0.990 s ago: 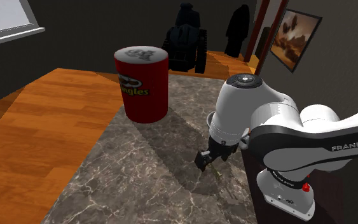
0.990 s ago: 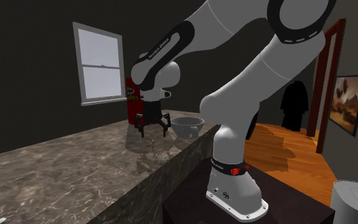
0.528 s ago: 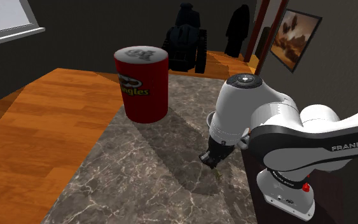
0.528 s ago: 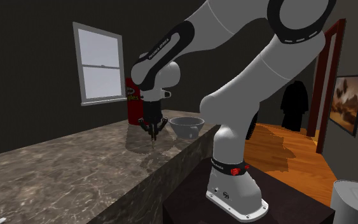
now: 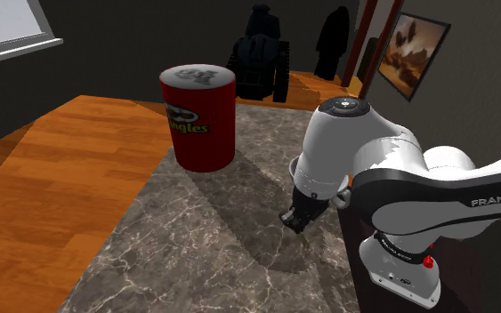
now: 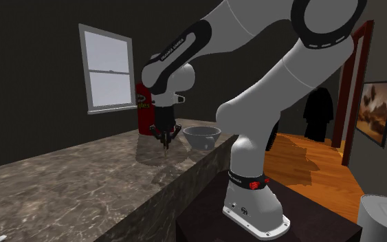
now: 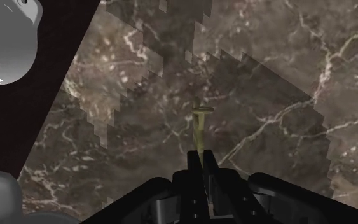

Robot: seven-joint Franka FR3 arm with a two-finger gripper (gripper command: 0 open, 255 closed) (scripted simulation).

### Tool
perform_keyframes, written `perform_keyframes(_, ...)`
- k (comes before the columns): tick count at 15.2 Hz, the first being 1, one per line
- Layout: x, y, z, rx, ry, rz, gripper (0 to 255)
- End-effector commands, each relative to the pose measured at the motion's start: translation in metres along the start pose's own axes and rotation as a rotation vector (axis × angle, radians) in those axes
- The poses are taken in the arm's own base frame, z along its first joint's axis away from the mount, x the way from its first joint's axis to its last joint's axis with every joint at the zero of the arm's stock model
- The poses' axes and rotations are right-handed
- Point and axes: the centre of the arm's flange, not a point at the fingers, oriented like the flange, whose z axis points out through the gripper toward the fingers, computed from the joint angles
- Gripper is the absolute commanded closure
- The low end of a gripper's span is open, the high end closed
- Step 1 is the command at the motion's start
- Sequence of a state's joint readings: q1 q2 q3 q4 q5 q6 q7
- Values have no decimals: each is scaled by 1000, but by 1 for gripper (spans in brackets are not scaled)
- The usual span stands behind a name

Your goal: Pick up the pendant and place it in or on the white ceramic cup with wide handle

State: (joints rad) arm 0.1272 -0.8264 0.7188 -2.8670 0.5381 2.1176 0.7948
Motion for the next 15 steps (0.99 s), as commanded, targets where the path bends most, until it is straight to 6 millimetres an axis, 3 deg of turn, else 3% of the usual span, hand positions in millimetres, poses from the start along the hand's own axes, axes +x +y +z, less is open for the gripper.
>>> perform_keyframes(1,1,0,-10,0,0,0,255)
perform_keyframes(15,4,2,-84,0,0,0,255)
